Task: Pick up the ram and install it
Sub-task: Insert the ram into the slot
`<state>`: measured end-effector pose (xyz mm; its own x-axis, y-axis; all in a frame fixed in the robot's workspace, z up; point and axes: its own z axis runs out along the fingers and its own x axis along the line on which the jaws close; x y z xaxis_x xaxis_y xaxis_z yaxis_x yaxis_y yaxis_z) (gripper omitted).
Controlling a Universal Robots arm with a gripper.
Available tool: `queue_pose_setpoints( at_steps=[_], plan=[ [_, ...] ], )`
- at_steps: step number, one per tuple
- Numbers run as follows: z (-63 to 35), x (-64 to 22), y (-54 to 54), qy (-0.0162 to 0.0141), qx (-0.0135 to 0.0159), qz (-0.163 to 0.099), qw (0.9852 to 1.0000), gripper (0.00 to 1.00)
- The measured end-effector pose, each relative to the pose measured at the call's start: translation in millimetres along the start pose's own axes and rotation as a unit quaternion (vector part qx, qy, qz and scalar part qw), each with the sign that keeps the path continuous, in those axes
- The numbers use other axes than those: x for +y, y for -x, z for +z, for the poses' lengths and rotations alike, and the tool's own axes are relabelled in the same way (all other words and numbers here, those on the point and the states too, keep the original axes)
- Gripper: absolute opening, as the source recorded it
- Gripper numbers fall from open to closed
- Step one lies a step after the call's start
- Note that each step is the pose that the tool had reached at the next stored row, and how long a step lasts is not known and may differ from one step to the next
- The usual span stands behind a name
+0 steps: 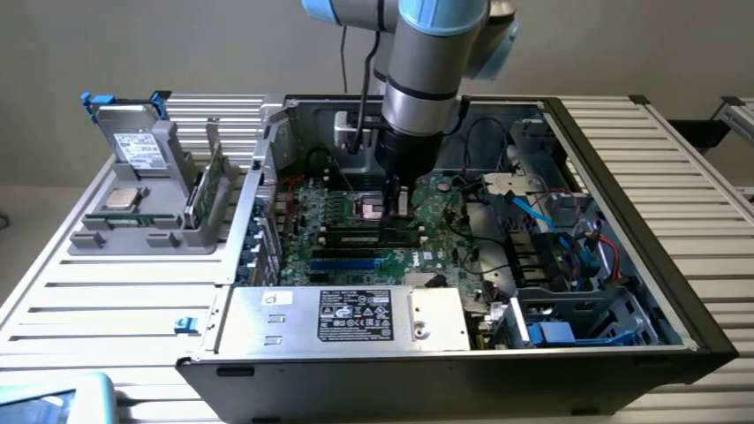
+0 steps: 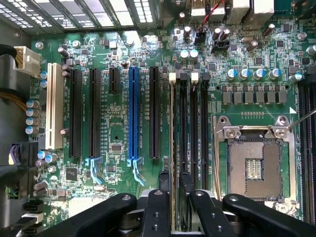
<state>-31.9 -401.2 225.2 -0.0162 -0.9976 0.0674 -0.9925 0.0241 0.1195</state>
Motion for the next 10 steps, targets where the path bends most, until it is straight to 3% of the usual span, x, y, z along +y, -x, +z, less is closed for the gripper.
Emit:
queue_pose_setpoints(
  at_steps=[3, 10],
  plan=[
    [-5.3, -1.9, -0.3, -0.0012, 0.0011, 0.000, 1.0000, 0.23],
    [-10.9, -2.0, 0.0, -0.0184, 0.0085, 0.002, 0.9998, 0.23]
  ],
)
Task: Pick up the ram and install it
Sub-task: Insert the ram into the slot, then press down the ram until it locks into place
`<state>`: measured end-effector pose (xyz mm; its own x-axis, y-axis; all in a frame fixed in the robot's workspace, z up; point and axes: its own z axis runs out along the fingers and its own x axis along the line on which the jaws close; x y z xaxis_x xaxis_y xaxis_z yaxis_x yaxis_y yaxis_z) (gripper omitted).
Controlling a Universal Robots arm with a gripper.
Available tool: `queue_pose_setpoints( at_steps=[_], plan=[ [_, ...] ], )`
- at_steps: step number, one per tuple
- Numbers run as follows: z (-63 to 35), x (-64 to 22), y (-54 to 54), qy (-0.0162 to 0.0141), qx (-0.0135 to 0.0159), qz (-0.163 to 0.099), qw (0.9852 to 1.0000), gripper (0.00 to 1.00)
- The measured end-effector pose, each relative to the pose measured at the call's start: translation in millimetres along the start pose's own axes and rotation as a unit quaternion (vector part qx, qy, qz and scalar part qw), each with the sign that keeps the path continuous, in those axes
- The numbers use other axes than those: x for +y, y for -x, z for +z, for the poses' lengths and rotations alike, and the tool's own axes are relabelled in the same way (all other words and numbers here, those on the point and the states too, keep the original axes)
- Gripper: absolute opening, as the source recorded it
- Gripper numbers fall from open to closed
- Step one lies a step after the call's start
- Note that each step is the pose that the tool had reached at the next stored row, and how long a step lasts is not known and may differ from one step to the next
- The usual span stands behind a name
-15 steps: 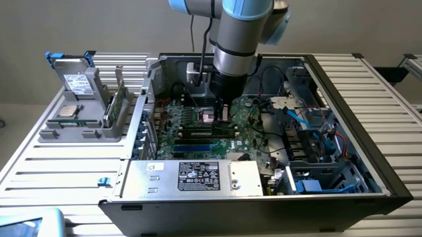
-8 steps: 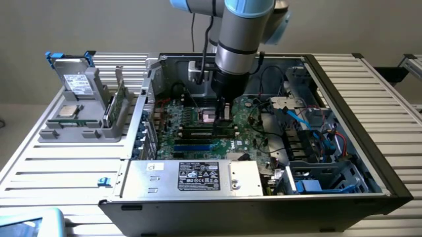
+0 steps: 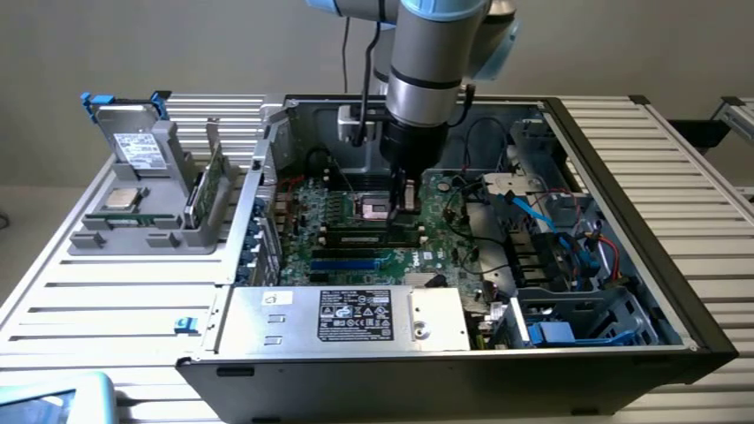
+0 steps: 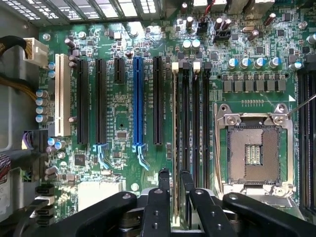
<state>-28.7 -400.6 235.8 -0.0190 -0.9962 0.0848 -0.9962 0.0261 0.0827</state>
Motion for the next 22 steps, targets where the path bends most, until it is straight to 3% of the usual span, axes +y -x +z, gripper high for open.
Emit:
queue_pose_setpoints(
  at_steps=[5, 8, 20, 22],
  plan=[
    [-8.2, 0.6, -0.2, -0.0089, 0.0022, 0.001, 1.0000, 0.23],
    [-12.4, 0.9, -0.4, -0.0123, 0.0040, 0.001, 0.9999, 0.23],
    [-12.4, 1.0, -0.4, -0.0123, 0.0040, 0.001, 0.9999, 0.23],
    [-12.4, 1.0, -0.4, -0.0123, 0.0040, 0.001, 0.9999, 0.15]
  ],
)
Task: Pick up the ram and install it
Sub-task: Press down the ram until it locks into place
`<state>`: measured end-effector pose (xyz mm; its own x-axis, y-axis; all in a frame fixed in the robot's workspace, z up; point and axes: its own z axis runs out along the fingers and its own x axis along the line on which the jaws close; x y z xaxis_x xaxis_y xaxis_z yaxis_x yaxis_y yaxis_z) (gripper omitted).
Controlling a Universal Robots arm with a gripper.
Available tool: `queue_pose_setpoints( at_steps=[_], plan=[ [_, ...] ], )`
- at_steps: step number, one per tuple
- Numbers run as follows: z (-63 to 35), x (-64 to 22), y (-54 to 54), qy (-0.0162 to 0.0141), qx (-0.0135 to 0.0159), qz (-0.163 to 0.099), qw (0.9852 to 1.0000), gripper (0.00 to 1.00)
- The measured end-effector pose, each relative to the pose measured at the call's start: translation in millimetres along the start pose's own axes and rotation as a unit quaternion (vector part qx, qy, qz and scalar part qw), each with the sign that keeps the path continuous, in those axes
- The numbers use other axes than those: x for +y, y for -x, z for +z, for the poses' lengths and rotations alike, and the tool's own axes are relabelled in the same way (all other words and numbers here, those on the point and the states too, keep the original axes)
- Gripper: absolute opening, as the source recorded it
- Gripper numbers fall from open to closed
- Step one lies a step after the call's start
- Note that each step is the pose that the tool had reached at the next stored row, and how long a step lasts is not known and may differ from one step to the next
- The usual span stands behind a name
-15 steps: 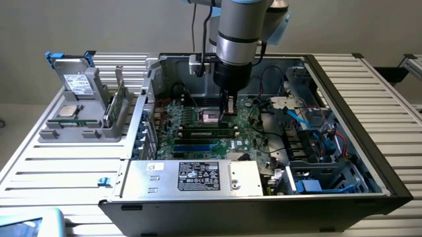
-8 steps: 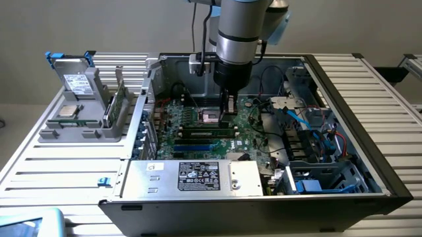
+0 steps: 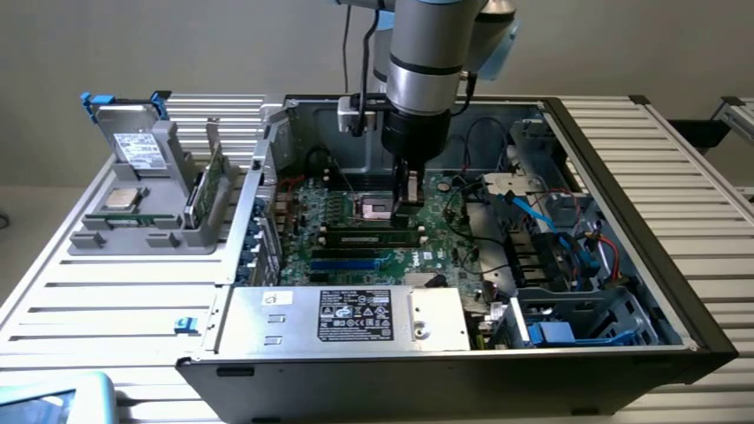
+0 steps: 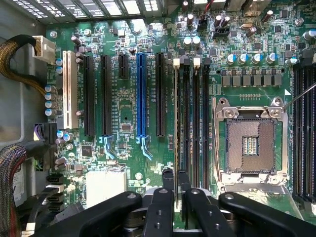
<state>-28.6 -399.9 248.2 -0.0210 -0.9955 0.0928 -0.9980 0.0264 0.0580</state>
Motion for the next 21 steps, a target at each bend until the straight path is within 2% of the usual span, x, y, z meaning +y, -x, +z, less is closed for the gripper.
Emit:
queue_pose_setpoints(
  at_steps=[1, 3, 4, 8, 9, 15, 21],
  plan=[
    [0.0, 0.0, 0.0, 0.0000, 0.0000, 0.000, 1.0000, 0.11],
    [0.1, 0.7, 0.0, -0.0007, 0.0000, 0.000, 1.0000, 0.11],
    [0.3, 2.2, 0.0, -0.0051, 0.0004, 0.001, 1.0000, 0.11],
    [1.3, 6.0, 0.2, -0.0319, 0.0015, 0.003, 0.9995, 0.11],
    [2.4, 6.0, 0.5, -0.0340, 0.0012, 0.003, 0.9994, 0.11],
    [9.5, 5.6, 2.0, -0.0343, 0.0013, 0.003, 0.9994, 0.11],
    [11.4, 7.0, 3.1, -0.0347, 0.0013, 0.003, 0.9994, 0.11]
  ],
)
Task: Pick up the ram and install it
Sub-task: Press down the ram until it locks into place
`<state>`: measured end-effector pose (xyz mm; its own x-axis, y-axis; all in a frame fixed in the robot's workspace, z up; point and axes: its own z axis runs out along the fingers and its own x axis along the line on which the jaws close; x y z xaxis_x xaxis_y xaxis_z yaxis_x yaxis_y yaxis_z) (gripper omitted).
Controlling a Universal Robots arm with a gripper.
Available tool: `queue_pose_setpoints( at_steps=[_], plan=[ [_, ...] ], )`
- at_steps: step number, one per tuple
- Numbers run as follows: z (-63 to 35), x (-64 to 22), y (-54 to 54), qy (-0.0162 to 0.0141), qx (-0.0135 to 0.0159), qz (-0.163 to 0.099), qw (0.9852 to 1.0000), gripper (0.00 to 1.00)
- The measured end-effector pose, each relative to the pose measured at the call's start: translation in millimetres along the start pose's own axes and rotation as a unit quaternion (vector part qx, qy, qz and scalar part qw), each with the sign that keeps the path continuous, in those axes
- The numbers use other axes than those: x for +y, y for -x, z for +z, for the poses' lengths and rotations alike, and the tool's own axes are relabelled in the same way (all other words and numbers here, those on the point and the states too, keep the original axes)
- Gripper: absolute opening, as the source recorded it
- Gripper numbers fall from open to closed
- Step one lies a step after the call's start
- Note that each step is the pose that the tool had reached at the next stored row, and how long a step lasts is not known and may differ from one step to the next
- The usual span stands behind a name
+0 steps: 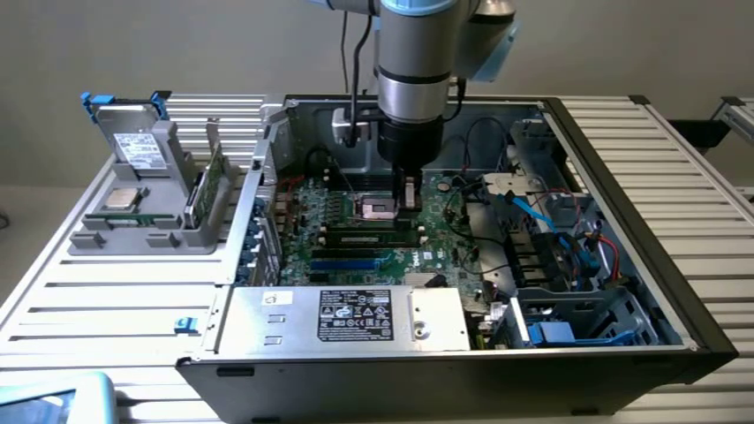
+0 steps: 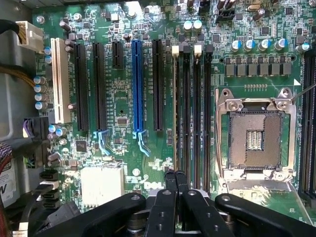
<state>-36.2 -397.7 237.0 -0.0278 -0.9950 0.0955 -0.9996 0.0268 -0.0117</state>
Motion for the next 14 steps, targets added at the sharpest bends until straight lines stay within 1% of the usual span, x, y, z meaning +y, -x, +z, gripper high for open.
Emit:
queue_pose_setpoints(
  at_steps=[4, 5, 6, 9, 10, 14],
  plan=[
    [1.5, 1.3, 0.7, -0.0008, -0.0004, 0.000, 1.0000, 0.11],
    [1.9, 1.3, 0.8, -0.0011, -0.0009, 0.000, 1.0000, 0.11],
    [2.3, 1.4, 0.9, -0.0017, -0.0018, 0.000, 1.0000, 0.11],
    [3.0, 1.4, 1.2, -0.0036, -0.0066, 0.000, 1.0000, 0.11],
    [3.1, 1.4, 1.2, -0.0036, -0.0072, 0.000, 1.0000, 0.11],
    [4.1, 1.4, 1.2, -0.0036, -0.0073, 0.000, 1.0000, 0.11]
  ],
)
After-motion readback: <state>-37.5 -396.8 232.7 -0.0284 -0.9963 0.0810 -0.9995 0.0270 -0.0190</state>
